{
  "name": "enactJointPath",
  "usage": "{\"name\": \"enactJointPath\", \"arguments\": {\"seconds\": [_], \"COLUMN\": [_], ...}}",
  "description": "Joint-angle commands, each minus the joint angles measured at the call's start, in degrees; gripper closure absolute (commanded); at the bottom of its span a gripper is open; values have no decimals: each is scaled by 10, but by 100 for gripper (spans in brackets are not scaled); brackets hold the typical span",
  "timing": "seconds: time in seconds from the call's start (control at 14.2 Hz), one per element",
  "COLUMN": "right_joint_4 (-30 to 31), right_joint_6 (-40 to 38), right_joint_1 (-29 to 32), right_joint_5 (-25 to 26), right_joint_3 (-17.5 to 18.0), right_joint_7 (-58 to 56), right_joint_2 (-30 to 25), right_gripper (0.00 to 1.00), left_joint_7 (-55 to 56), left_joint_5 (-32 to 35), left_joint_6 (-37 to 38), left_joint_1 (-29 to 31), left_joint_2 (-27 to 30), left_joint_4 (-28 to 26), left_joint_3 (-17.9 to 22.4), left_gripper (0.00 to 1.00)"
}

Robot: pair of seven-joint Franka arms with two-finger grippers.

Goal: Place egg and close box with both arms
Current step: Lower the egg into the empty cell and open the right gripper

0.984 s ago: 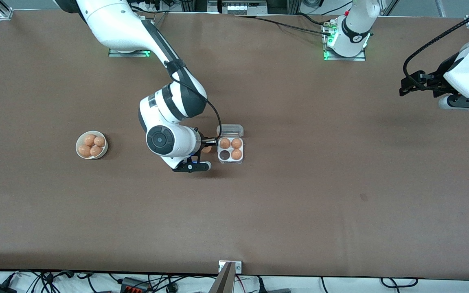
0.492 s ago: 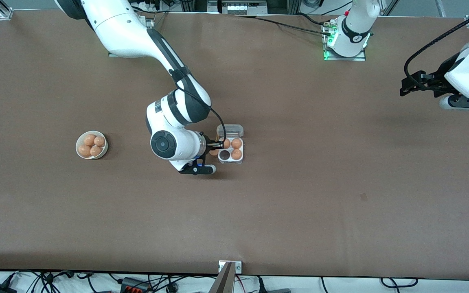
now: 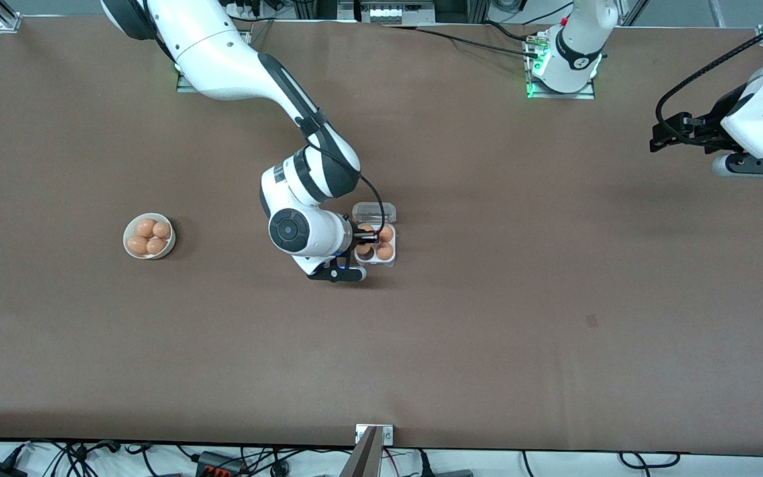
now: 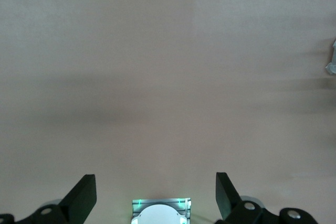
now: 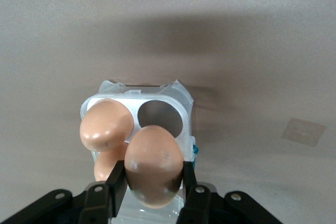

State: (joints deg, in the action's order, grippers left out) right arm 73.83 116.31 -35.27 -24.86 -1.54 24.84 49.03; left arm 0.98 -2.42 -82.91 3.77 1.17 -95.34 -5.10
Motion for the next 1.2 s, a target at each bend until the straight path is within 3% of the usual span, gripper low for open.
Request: {"name": "enactJointPath", "arguments": {"seconds": [0.0,0.49,0.56,0.63,0.7,0.77,1.12], "right_joint_4": [-17,-17,-17,-17,-17,-18,-39], "right_joint_6": [5,19,25,28,28,27,-22], "right_joint_1": [2,1,1,3,2,1,1], "right_joint_5": [-9,-9,-9,-9,-9,-8,4], "right_joint_3": [3,6,8,16,16,17,7], "right_joint_7": [9,9,10,16,34,47,50], "right_joint_2": [15,27,28,29,28,26,-1], "right_gripper": [95,95,92,68,26,0,0], "left_joint_7": [-5,-5,-5,-6,-6,-6,-8], "left_joint_5": [0,-6,-7,-8,-8,-9,-9], "left_joint_6": [16,58,68,69,67,65,64], "left_joint_1": [1,-1,-2,-2,-1,0,1], "left_joint_2": [-7,-8,-8,-9,-13,-16,-16], "left_joint_4": [19,19,18,18,18,19,19], "left_joint_3": [1,-4,-5,-6,-6,-5,1], "left_gripper": [0,0,0,0,0,0,0]}}
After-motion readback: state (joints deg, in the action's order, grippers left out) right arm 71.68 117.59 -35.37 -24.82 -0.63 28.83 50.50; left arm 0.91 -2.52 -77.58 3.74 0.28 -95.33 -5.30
